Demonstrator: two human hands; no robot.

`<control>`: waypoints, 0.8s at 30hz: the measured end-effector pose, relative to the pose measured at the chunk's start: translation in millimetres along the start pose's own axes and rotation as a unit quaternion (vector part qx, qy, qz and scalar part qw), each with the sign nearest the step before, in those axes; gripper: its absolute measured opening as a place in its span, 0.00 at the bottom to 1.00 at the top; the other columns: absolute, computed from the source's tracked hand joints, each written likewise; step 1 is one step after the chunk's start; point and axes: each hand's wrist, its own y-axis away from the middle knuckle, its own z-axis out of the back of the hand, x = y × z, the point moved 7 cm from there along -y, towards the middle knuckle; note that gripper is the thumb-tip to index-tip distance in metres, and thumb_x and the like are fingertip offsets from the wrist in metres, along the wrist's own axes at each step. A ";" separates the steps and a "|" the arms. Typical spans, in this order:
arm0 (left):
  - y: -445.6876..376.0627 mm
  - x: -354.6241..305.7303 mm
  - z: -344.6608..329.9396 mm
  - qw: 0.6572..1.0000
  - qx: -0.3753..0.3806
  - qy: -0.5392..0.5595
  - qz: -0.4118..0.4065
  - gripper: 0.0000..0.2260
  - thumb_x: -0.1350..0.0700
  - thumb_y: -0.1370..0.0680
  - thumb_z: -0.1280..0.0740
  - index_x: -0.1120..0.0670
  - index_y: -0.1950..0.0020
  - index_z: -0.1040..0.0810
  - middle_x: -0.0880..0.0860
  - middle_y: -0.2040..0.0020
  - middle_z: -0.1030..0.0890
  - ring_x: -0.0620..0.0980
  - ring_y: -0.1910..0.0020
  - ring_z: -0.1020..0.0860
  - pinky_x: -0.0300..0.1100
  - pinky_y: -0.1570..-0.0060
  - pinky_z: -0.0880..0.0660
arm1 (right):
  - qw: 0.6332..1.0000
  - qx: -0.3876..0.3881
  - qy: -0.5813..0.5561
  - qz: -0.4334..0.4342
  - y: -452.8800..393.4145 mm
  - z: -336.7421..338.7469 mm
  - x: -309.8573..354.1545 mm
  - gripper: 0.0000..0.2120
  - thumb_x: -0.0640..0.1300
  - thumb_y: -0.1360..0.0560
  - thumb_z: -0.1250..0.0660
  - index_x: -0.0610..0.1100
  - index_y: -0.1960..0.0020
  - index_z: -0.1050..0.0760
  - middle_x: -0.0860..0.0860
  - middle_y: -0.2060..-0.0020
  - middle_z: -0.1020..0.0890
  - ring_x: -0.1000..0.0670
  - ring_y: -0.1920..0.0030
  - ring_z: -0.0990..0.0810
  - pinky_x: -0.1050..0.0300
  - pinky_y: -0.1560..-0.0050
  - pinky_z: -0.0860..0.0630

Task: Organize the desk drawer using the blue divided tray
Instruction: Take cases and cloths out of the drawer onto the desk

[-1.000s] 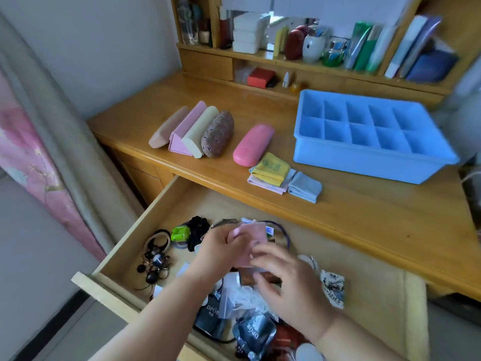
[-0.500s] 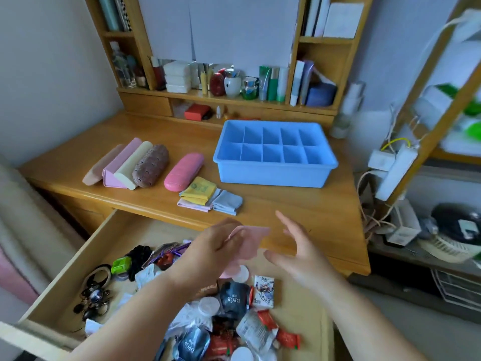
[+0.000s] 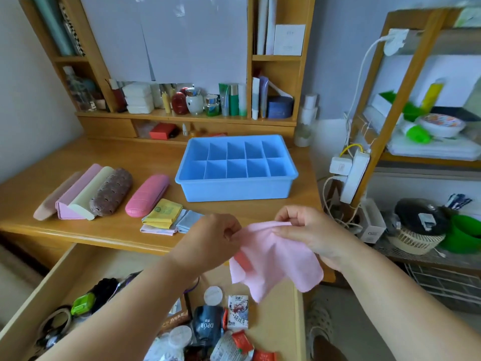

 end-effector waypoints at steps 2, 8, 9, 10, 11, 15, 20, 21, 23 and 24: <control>-7.6 4.1 -4.0 1.000 0.006 -0.017 0.012 0.09 0.61 0.32 0.36 0.48 0.68 0.25 0.45 0.71 0.24 0.44 0.69 0.28 0.33 0.68 0.32 | 1.000 -0.005 -0.013 -0.002 -4.0 7.2 0.9 0.06 0.35 0.26 0.32 0.44 0.59 0.25 0.53 0.69 0.25 0.61 0.70 0.27 0.72 0.69 0.32; -27.8 12.5 -0.3 0.995 -0.021 0.093 0.030 0.13 0.62 0.26 0.36 0.46 0.66 0.23 0.40 0.72 0.24 0.34 0.70 0.28 0.25 0.69 0.33 | 0.996 -0.020 0.060 -0.070 -24.5 31.5 -17.8 0.15 0.36 0.27 0.35 0.51 0.44 0.22 0.51 0.48 0.20 0.51 0.47 0.23 0.58 0.47 0.28; -32.6 10.9 0.2 0.993 -0.027 0.113 0.031 0.12 0.61 0.25 0.37 0.46 0.64 0.24 0.40 0.71 0.24 0.34 0.70 0.28 0.25 0.69 0.33 | 0.994 -0.024 0.078 -0.075 -30.4 34.5 -20.3 0.17 0.35 0.28 0.36 0.51 0.43 0.22 0.51 0.47 0.20 0.51 0.45 0.23 0.57 0.44 0.27; -38.3 8.5 0.7 0.991 -0.033 0.125 0.031 0.10 0.60 0.24 0.38 0.48 0.61 0.24 0.41 0.69 0.24 0.34 0.70 0.28 0.25 0.69 0.33 | 0.993 -0.035 0.084 -0.076 -36.6 38.0 -21.5 0.18 0.34 0.28 0.36 0.50 0.43 0.22 0.51 0.47 0.19 0.51 0.45 0.22 0.56 0.44 0.26; -44.8 5.6 2.0 0.990 -0.042 0.128 0.030 0.09 0.60 0.23 0.38 0.49 0.59 0.24 0.43 0.68 0.25 0.34 0.69 0.28 0.26 0.70 0.33 | 0.993 -0.050 0.083 -0.074 -43.2 42.2 -21.9 0.18 0.34 0.29 0.36 0.50 0.43 0.22 0.52 0.48 0.18 0.51 0.45 0.21 0.56 0.45 0.25; -71.9 -13.3 20.3 0.988 -0.096 0.118 -0.004 0.09 0.62 0.22 0.39 0.49 0.57 0.25 0.43 0.65 0.24 0.40 0.64 0.27 0.26 0.67 0.33 | 0.988 -0.131 0.059 -0.052 -69.4 63.8 -13.9 0.19 0.35 0.30 0.32 0.50 0.43 0.22 0.53 0.53 0.17 0.53 0.51 0.19 0.62 0.53 0.26; -65.7 -43.3 50.2 0.969 -0.183 0.052 -0.160 0.09 0.62 0.24 0.38 0.48 0.56 0.23 0.42 0.61 0.21 0.35 0.57 0.25 0.23 0.59 0.33 | 0.971 -0.220 0.082 0.044 -71.2 84.6 8.1 0.26 0.37 0.31 0.30 0.58 0.38 0.28 0.55 0.57 0.16 0.58 0.57 0.18 0.65 0.58 0.21; -59.0 -45.1 46.1 0.964 -0.182 0.018 -0.191 0.08 0.61 0.25 0.38 0.49 0.55 0.22 0.43 0.61 0.21 0.37 0.57 0.25 0.24 0.59 0.33 | 0.969 -0.221 0.097 0.055 -66.2 83.8 5.9 0.26 0.37 0.31 0.30 0.59 0.39 0.28 0.57 0.58 0.16 0.60 0.58 0.18 0.68 0.61 0.22; -45.9 -36.6 22.0 0.966 -0.145 -0.023 -0.215 0.08 0.61 0.25 0.36 0.51 0.53 0.20 0.46 0.59 0.21 0.39 0.59 0.24 0.31 0.58 0.29 | 0.969 -0.197 0.145 0.038 -55.0 73.6 -13.7 0.25 0.36 0.30 0.30 0.58 0.39 0.28 0.59 0.58 0.16 0.60 0.60 0.18 0.68 0.63 0.23; -40.1 -27.6 3.5 0.972 -0.108 -0.029 -0.207 0.08 0.62 0.25 0.36 0.52 0.53 0.19 0.47 0.58 0.19 0.43 0.58 0.22 0.37 0.56 0.26 | 0.969 -0.175 0.176 0.008 -49.0 65.6 -29.9 0.26 0.34 0.29 0.31 0.57 0.38 0.28 0.58 0.58 0.17 0.60 0.61 0.19 0.65 0.62 0.23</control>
